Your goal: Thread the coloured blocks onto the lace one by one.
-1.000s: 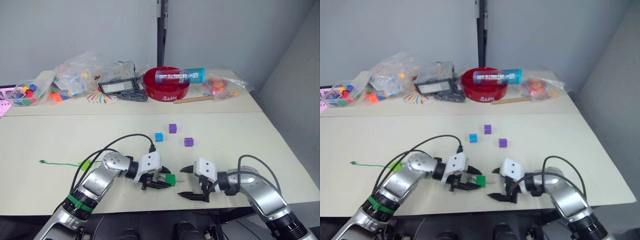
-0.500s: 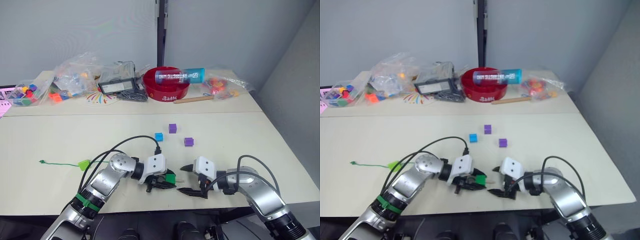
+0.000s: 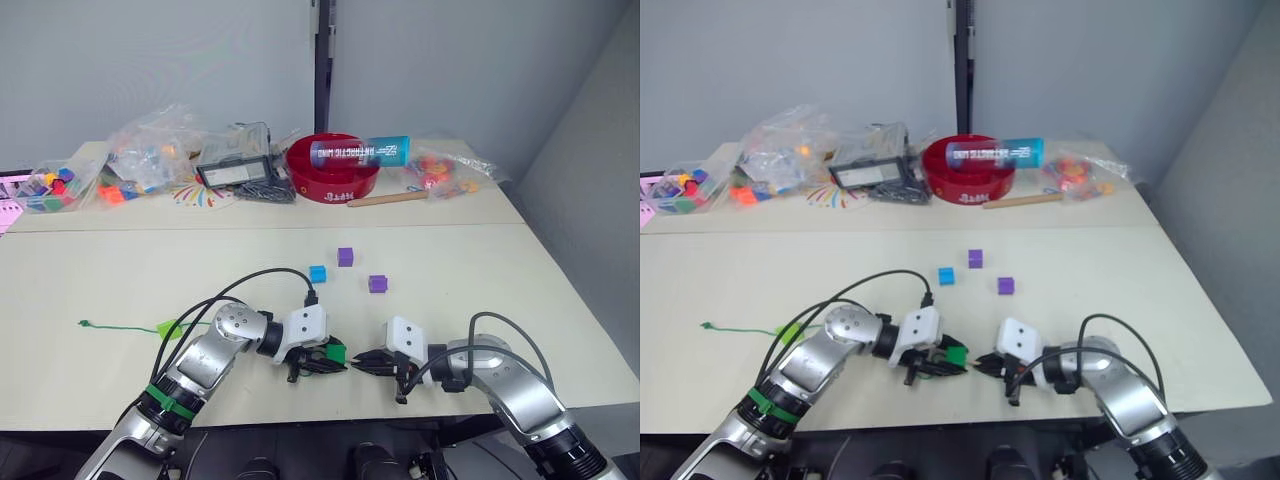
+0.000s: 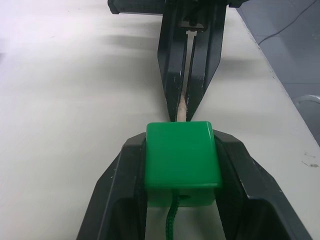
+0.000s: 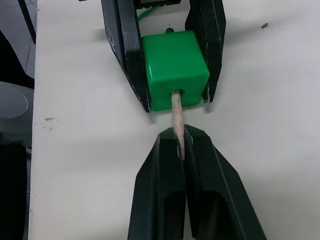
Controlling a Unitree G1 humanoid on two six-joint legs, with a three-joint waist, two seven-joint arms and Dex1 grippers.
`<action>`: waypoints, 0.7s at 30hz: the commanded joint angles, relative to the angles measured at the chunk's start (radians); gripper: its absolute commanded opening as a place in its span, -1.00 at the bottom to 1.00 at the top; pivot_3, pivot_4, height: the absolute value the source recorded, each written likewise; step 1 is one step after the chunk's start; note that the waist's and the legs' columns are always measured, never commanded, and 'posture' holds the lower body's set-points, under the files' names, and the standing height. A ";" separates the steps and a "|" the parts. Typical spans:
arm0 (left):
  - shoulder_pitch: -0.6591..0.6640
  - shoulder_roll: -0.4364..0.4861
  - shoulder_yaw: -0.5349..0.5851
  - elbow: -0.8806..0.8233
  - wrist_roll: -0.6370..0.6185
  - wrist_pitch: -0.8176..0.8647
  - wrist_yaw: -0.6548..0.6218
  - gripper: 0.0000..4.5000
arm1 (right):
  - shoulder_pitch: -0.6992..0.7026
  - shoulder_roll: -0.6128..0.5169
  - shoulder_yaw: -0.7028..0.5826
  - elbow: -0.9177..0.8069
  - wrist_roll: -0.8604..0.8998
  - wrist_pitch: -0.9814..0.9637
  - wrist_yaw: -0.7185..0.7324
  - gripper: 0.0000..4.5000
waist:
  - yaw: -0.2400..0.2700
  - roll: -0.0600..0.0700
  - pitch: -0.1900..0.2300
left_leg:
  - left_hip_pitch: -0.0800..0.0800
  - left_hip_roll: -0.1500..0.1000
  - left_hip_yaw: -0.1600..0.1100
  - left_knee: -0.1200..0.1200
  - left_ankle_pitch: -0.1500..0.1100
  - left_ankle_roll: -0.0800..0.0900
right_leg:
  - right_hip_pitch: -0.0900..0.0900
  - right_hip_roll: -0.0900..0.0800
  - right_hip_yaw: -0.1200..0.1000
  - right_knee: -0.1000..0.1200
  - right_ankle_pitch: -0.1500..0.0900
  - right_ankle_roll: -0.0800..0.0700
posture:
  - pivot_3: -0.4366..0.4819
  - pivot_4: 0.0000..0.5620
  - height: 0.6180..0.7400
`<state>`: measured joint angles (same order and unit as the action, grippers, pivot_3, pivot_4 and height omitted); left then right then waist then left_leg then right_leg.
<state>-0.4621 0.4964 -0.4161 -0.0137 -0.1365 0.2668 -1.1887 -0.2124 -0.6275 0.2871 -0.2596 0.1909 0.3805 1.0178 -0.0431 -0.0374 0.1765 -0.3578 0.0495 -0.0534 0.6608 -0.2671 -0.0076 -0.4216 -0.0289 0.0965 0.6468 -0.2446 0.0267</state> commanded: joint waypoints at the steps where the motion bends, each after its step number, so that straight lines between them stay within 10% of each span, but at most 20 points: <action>1: -0.014 -0.002 -0.004 -0.005 -0.001 -0.005 -0.014 -0.45 | -0.012 -0.003 -0.021 -0.026 0.004 -0.009 -0.012 -1.00 | 0.000 0.000 0.000 | 0.000 0.000 0.000 0.000 0.000 0.000 | 0.000 0.000 0.000 0.000 0.000 0.000 | -0.05 -0.47 0.85; 15: 0.019 0.089 0.058 -0.023 -0.017 -0.002 -0.022 -0.45 | 0.005 -0.102 -0.080 -0.012 0.033 -0.041 0.048 -1.00 | -0.005 0.000 0.000 | 0.001 0.000 0.000 0.000 0.000 0.000 | 0.000 0.000 0.000 0.000 0.000 0.000 | -0.05 -0.47 0.85; 21: 0.114 0.266 0.206 -0.013 -0.075 -0.036 -0.079 -0.45 | -0.025 -0.136 -0.097 0.033 0.036 -0.065 0.095 -1.00 | -0.017 0.000 0.000 | 0.001 0.001 0.000 0.000 0.000 0.000 | 0.000 0.001 0.000 0.001 0.000 0.000 | -0.05 -0.47 0.85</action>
<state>-0.3681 0.7114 -0.2815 -0.0464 -0.2022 0.2426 -1.2467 -0.2285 -0.7463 0.2204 -0.2304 0.2176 0.3387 1.0993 -0.0598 -0.0375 0.1766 -0.3562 0.0505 -0.0532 0.6605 -0.2671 -0.0075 -0.4218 -0.0281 0.0968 0.6478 -0.2449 0.0270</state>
